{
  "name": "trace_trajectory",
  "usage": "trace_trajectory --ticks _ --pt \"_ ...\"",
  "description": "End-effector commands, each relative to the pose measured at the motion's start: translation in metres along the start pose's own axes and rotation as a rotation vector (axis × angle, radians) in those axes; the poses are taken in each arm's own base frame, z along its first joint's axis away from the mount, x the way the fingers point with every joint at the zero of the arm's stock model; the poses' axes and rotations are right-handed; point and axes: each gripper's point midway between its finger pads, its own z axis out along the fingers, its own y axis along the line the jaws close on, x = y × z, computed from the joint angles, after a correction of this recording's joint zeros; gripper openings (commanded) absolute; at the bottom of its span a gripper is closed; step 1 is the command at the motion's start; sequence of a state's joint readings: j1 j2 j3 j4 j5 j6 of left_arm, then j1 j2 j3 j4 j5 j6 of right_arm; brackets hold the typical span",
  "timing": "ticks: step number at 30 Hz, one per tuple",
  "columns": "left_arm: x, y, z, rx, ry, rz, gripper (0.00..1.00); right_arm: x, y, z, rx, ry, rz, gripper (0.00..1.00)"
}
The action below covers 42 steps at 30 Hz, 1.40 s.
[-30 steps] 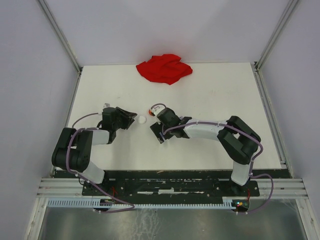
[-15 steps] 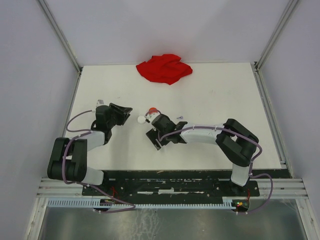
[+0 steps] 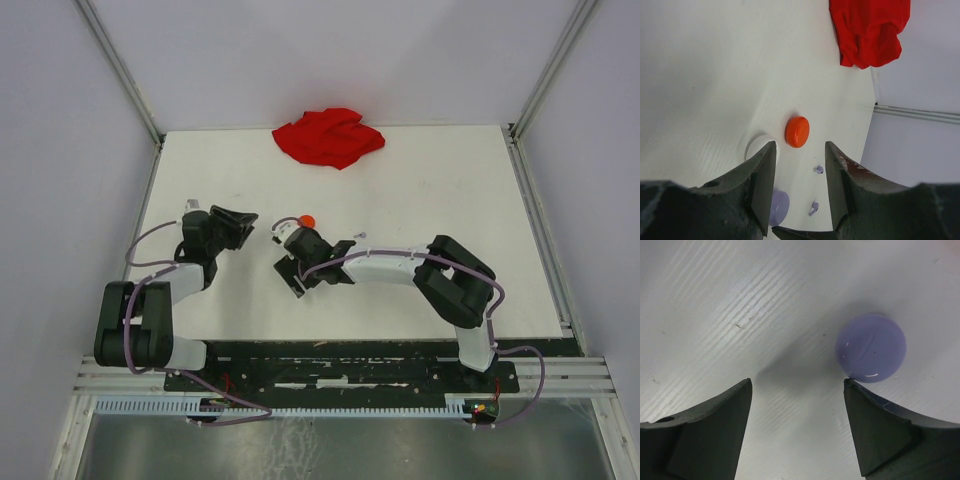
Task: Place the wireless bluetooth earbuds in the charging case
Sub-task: Pick up the charging case at the center of the board.
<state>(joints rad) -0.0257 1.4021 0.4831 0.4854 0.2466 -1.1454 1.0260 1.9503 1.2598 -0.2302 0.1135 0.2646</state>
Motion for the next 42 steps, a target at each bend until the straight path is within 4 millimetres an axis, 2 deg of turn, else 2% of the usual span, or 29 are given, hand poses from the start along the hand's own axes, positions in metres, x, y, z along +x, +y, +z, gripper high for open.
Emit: trace_trajectory --ticks 1,11,17,23,31,37,42 --pt "-0.008 -0.008 -0.009 0.045 -0.017 0.037 0.50 -0.033 0.005 -0.002 -0.001 -0.075 -0.007 0.82" --pt "-0.020 -0.003 -0.014 0.045 -0.033 0.016 0.50 -0.063 0.001 0.004 0.034 -0.118 -0.061 0.83" --pt "-0.026 -0.004 -0.018 0.052 -0.049 0.013 0.50 -0.074 -0.005 -0.007 0.052 -0.150 -0.061 0.84" --pt "-0.026 -0.004 -0.018 0.057 -0.041 0.010 0.50 -0.071 -0.030 -0.009 0.085 -0.125 -0.085 0.87" --pt "-0.025 -0.004 -0.017 0.064 -0.033 0.009 0.50 -0.062 -0.059 -0.005 0.025 -0.083 -0.124 0.90" --pt "-0.024 -0.003 -0.016 0.065 -0.028 0.005 0.50 -0.059 -0.047 -0.003 -0.125 -0.080 -0.115 0.90" --pt "-0.024 -0.003 -0.016 0.066 -0.028 0.005 0.50 -0.055 -0.038 -0.002 -0.179 -0.059 -0.125 0.90"
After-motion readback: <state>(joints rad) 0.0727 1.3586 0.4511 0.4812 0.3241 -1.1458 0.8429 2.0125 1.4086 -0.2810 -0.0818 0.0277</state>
